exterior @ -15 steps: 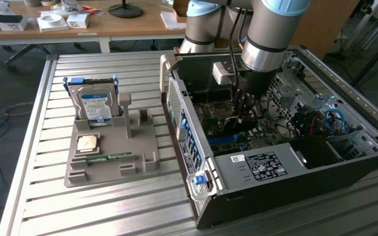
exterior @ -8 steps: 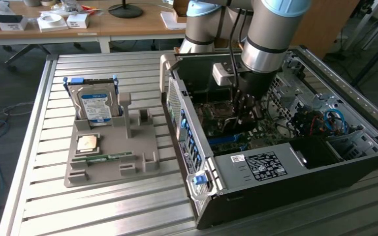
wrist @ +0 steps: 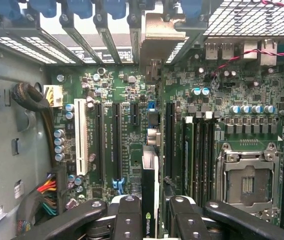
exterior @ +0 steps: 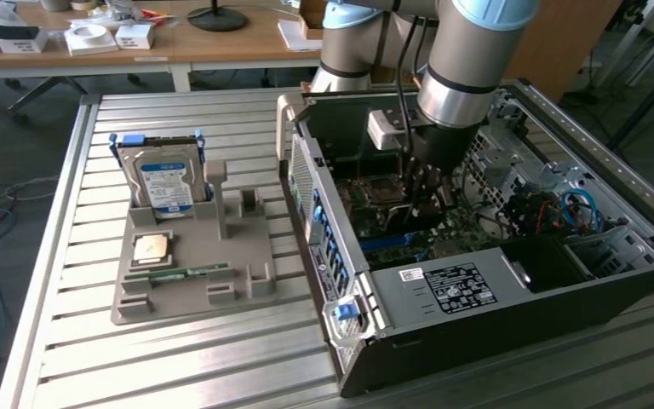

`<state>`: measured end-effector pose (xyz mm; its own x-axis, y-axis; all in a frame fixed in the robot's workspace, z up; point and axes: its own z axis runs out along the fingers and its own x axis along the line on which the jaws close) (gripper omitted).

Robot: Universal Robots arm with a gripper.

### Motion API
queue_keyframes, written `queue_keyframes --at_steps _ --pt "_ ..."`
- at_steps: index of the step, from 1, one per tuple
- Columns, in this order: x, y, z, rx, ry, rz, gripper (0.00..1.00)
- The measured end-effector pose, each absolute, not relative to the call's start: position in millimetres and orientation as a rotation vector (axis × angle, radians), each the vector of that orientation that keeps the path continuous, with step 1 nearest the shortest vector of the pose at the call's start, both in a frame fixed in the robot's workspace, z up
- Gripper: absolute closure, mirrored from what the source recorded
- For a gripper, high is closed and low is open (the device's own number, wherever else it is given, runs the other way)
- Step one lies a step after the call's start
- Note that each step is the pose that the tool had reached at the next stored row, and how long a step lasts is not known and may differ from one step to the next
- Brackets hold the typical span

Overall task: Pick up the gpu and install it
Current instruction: 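Insert the gpu into the slot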

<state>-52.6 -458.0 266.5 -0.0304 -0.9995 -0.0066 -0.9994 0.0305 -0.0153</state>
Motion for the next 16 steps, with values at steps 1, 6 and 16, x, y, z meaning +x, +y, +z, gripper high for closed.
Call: queue_keyframes --at_steps 1,6,16 --pt "-53.3 -458.0 266.5 -2.177 2.244 -0.010 0.74" --pt "-57.1 -457.9 266.5 -2.176 2.244 -0.011 0.74" --pt "-61.5 -458.0 263.4 -2.176 2.244 -0.011 0.74"
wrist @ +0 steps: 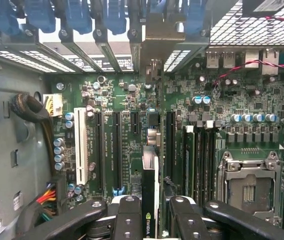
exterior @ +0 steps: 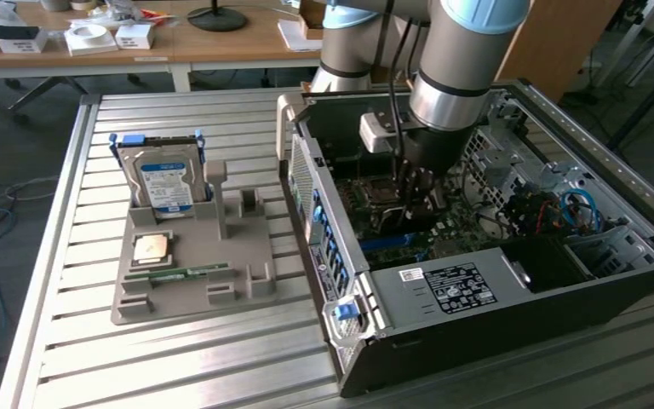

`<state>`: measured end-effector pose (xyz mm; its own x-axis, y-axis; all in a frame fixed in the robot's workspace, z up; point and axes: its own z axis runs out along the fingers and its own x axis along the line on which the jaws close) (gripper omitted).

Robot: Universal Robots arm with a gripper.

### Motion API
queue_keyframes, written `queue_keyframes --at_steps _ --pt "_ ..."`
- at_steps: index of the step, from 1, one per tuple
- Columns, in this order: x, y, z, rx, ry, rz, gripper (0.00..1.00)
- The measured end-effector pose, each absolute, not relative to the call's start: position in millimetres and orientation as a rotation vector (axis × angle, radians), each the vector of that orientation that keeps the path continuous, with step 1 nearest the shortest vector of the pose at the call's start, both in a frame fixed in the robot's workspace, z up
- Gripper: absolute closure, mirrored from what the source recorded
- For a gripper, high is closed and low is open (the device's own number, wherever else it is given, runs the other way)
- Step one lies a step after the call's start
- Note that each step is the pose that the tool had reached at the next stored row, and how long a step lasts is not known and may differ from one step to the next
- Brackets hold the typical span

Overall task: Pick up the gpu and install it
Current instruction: 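Insert the gpu into the slot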

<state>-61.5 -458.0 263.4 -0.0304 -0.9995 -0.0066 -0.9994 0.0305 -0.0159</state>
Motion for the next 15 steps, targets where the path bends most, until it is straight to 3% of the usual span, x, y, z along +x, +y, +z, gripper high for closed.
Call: queue_keyframes --at_steps 15 --pt "-62.7 -458.0 258.3 -2.176 2.244 -0.011 0.74"
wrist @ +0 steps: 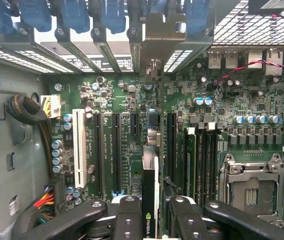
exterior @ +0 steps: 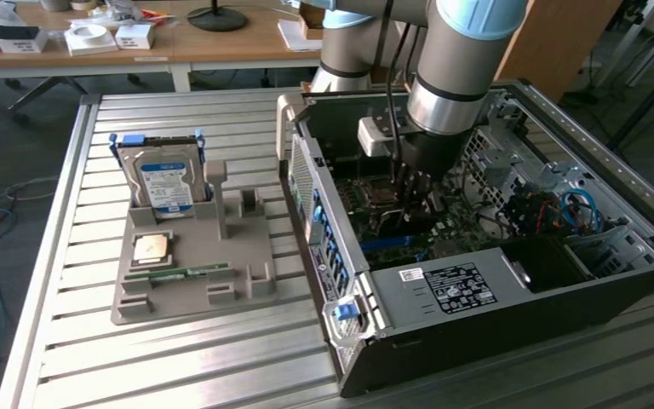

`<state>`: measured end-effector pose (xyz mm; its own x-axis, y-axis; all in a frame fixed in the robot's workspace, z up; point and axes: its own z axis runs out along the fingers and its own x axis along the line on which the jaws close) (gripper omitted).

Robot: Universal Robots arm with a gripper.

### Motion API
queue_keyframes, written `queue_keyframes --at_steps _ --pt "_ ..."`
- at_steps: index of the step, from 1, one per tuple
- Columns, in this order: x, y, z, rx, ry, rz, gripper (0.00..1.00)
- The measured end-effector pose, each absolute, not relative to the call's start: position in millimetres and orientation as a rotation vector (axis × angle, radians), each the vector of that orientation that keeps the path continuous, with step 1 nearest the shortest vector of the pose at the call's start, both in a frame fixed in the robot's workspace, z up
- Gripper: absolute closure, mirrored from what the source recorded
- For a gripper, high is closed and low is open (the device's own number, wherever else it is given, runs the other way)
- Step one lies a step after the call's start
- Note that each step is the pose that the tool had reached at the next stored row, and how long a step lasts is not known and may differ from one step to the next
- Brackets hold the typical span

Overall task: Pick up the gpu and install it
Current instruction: 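Insert the gpu into the slot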

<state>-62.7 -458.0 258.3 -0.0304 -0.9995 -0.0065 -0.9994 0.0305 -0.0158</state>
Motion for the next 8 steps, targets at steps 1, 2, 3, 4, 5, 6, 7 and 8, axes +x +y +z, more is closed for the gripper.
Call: queue_keyframes --at_steps 1,2,3,4,5,6,7,8 --pt "-62.7 -457.9 258.3 -2.176 2.244 -0.011 0.74" --pt "-62.7 -457.9 258.2 -2.176 2.244 -0.011 0.74" --pt "-62.9 -457.9 258.2 -2.176 2.244 -0.011 0.74" --pt "-63.2 -457.9 258.2 -2.176 2.244 -0.011 0.74" --pt "-63.5 -457.9 258.1 -2.176 2.244 -0.010 0.74" --pt "-63.5 -457.9 258.1 -2.176 2.244 -0.011 0.74" --pt "-63.5 -458.0 257.8 -2.176 2.244 -0.011 0.74" --pt "-63.5 -457.9 256.9 -2.176 2.243 -0.010 0.74"
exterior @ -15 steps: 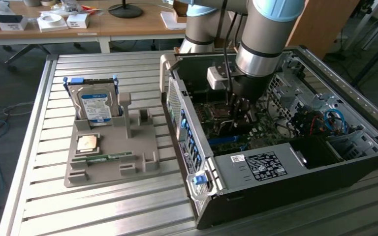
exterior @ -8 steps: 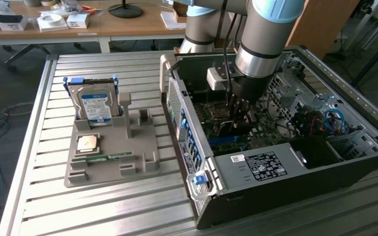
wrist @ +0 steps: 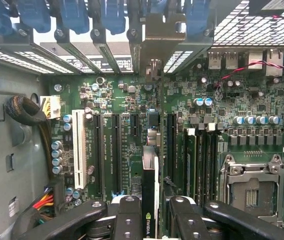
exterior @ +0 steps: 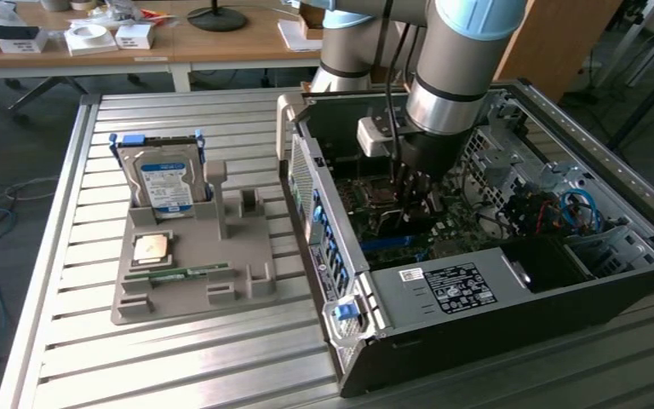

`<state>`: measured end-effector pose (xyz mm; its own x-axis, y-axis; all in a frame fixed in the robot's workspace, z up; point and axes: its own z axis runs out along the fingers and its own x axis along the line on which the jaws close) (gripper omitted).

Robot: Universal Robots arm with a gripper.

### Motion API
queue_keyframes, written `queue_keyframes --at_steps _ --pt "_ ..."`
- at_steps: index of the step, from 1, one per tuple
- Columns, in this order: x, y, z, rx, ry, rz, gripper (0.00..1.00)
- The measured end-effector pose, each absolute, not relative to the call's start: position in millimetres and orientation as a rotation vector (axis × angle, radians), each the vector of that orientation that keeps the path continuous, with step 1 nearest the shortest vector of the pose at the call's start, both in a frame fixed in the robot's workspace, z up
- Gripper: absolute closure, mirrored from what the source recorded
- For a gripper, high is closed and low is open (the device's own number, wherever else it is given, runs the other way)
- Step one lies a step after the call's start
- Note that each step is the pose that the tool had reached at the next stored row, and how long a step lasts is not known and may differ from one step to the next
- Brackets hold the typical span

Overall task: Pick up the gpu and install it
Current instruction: 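Insert the gpu into the slot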

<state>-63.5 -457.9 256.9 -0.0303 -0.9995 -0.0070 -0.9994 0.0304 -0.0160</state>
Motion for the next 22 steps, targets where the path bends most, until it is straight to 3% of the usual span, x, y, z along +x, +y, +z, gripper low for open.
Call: queue_keyframes --at_steps 22 --pt "-64.8 -458.0 253.9 -2.176 2.244 -0.011 0.74"
